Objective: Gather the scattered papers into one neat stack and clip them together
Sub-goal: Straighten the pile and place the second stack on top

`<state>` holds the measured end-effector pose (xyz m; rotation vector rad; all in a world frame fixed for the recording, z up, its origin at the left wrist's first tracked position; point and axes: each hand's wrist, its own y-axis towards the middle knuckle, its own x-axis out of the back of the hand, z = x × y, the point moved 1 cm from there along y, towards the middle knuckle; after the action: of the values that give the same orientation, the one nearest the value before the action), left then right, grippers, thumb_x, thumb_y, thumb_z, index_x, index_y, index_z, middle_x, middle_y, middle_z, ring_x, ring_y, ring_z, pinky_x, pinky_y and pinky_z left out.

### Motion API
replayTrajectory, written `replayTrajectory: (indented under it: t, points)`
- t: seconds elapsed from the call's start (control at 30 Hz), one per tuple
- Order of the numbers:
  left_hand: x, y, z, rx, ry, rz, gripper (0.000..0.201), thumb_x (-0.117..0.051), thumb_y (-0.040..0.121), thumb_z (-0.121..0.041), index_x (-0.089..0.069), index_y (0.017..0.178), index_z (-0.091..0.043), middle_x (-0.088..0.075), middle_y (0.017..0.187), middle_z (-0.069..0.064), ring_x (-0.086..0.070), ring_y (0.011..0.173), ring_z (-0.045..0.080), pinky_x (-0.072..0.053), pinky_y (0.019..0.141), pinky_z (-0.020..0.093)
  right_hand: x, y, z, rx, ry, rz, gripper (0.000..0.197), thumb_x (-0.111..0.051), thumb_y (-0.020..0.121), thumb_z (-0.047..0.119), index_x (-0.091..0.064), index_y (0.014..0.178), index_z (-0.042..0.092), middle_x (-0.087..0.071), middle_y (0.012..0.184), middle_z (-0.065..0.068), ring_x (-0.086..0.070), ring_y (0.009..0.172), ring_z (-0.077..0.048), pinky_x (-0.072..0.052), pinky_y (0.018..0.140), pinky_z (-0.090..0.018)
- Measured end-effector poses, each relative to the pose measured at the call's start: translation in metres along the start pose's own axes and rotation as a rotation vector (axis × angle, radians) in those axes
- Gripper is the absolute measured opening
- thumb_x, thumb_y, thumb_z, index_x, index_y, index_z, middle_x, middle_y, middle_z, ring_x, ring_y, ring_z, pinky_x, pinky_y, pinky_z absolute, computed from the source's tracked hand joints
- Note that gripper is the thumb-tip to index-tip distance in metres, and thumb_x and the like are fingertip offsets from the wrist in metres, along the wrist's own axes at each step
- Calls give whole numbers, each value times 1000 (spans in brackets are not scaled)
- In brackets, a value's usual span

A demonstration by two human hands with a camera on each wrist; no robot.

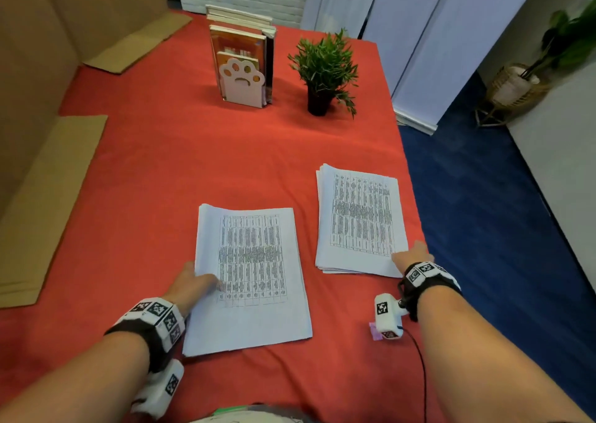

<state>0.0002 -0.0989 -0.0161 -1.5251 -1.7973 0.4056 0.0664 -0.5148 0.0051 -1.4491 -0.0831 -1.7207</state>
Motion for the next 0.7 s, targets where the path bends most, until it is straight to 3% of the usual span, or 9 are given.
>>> replayTrajectory:
  t: [0.13,0.2,0.27,0.43,0.53,0.6,0.63,0.7]
  points:
    - [-1,3,1,19,2,27,46,-55,73,-8,-41,116,-12,-61,100,12,-62,91,34,-53,81,46,-5,4,3,-48,-47,68,61,-58,79,15,-36,135,7,-49,132,-20,-52,118,-38,-44,99,-41]
    - [-1,2,1,29,7,31,44,-55,74,-8,-41,115,-15,-61,102,12,-62,92,34,-53,85,49,-8,2,9,-52,-62,116,53,-58,81,15,-43,130,2,-59,112,-17,-58,102,-35,-47,86,-35]
    - [-1,2,2,29,25,35,38,-53,79,-7,-42,114,-15,-61,103,11,-62,93,33,-52,85,47,-8,3,16,-24,-66,150,42,-54,84,12,-52,123,-1,-59,90,-12,-55,85,-31,-44,74,-32]
    - [6,2,5,-18,105,-46,32,-51,80,-6,-47,110,-15,-61,107,11,-61,97,33,-51,88,47,8,-10,30,155,175,27,32,-52,84,-1,-56,115,-4,-62,111,-22,-54,86,-28,-37,72,-28]
    - [16,-9,1,-31,106,-125,38,-47,83,-1,-46,119,-11,-59,105,13,-58,91,31,-47,78,39,13,-30,42,259,312,2,32,-56,80,-1,-59,112,-1,-64,112,-21,-55,84,-24,-43,67,-28]
    - [22,-10,0,-45,77,-122,43,-47,83,0,-43,124,-10,-58,106,15,-57,91,31,-47,78,39,6,-50,49,294,405,52,31,-58,80,-1,-59,110,1,-66,111,-19,-60,89,-26,-53,76,-35]
    - [25,-10,-1,-44,50,-108,44,-46,84,-1,-41,126,-10,-58,108,16,-58,93,32,-48,81,41,-1,-63,52,305,445,93,31,-58,80,-2,-59,111,1,-66,111,-17,-61,93,-27,-53,84,-39]
    - [26,-10,-5,-43,10,-77,41,-43,88,-7,-37,129,-7,-58,109,17,-59,97,35,-49,90,48,-23,-95,53,326,484,177,34,-57,81,-5,-58,114,2,-65,109,-12,-61,96,-26,-51,88,-37]
